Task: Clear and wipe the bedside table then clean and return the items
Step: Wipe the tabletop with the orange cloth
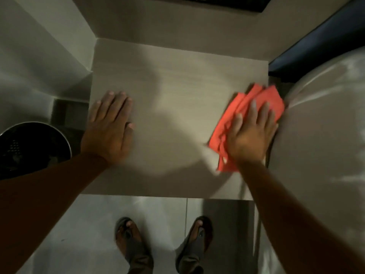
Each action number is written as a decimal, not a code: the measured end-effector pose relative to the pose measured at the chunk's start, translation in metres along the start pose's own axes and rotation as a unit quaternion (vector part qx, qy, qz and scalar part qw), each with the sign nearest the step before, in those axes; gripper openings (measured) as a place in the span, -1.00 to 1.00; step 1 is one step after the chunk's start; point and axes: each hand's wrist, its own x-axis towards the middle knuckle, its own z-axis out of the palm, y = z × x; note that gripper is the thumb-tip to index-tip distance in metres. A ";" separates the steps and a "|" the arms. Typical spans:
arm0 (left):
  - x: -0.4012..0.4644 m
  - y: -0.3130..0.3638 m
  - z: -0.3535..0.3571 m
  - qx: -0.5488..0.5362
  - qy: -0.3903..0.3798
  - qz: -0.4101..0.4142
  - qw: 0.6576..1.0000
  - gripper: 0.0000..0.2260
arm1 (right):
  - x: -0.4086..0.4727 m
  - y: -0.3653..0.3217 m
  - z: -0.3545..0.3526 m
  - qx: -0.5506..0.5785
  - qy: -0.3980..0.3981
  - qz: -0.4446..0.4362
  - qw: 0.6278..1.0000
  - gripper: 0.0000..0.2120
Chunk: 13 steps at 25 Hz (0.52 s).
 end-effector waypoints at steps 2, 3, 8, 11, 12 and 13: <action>0.001 0.002 -0.005 0.002 0.008 -0.005 1.000 -0.43 | -0.104 0.008 -0.001 0.023 -0.051 -0.149 0.987 -0.44; -0.001 0.002 -0.005 0.000 0.011 -0.004 1.000 -0.43 | -0.143 0.000 0.005 0.032 -0.093 -0.271 0.958 -0.45; -0.001 0.000 -0.002 -0.004 0.018 0.005 1.000 -0.43 | -0.008 -0.098 0.026 0.038 -0.082 -0.327 0.941 -0.49; 0.000 0.004 -0.003 -0.007 0.007 -0.009 1.000 -0.43 | 0.047 -0.058 0.021 0.011 -0.043 -0.157 0.987 -0.44; 0.000 0.004 -0.005 -0.008 -0.001 -0.013 1.000 -0.42 | 0.026 -0.044 0.022 -0.005 -0.049 -0.188 0.981 -0.43; 0.000 0.003 -0.006 -0.008 -0.009 -0.015 1.000 -0.41 | -0.005 -0.036 0.022 -0.014 -0.058 -0.230 0.971 -0.42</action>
